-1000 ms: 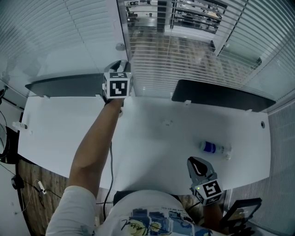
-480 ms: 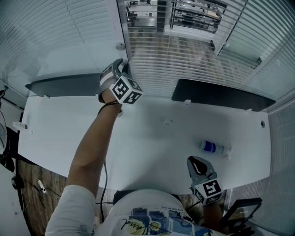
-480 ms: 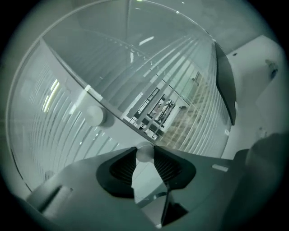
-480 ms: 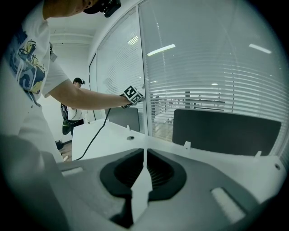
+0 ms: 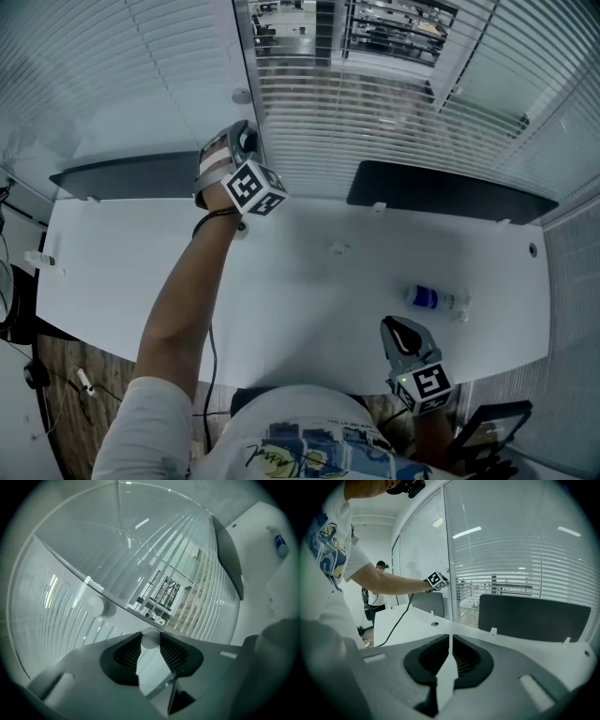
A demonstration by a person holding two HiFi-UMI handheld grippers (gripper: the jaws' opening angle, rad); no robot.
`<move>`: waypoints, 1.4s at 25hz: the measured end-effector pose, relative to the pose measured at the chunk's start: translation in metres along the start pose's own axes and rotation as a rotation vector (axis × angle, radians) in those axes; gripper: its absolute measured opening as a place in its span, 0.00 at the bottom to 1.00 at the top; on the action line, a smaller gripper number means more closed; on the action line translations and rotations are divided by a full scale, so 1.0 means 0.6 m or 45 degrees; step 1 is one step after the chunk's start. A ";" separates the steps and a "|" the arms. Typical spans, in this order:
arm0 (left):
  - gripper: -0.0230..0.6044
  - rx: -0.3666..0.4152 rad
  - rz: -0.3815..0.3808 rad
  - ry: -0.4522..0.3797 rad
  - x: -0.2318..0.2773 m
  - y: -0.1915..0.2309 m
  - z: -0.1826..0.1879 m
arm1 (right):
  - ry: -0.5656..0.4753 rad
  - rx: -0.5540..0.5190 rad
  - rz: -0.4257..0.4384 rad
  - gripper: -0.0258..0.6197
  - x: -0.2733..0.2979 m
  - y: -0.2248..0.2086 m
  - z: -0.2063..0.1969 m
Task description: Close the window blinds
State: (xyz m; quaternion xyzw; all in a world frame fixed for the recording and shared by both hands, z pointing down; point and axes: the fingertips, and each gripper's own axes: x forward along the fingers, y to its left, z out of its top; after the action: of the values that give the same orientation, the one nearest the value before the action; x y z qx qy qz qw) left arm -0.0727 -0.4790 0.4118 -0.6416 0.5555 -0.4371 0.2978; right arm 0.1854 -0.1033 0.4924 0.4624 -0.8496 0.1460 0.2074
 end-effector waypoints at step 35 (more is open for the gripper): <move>0.22 -2.791 -0.660 -0.352 0.007 0.011 -0.029 | 0.005 -0.032 -0.009 0.06 0.000 0.003 -0.003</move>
State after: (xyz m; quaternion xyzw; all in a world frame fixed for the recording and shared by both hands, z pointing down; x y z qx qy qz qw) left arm -0.0912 -0.4826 0.4149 -0.6950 0.4516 0.3110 -0.4651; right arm 0.1844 -0.1014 0.4938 0.4624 -0.8494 0.1354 0.2155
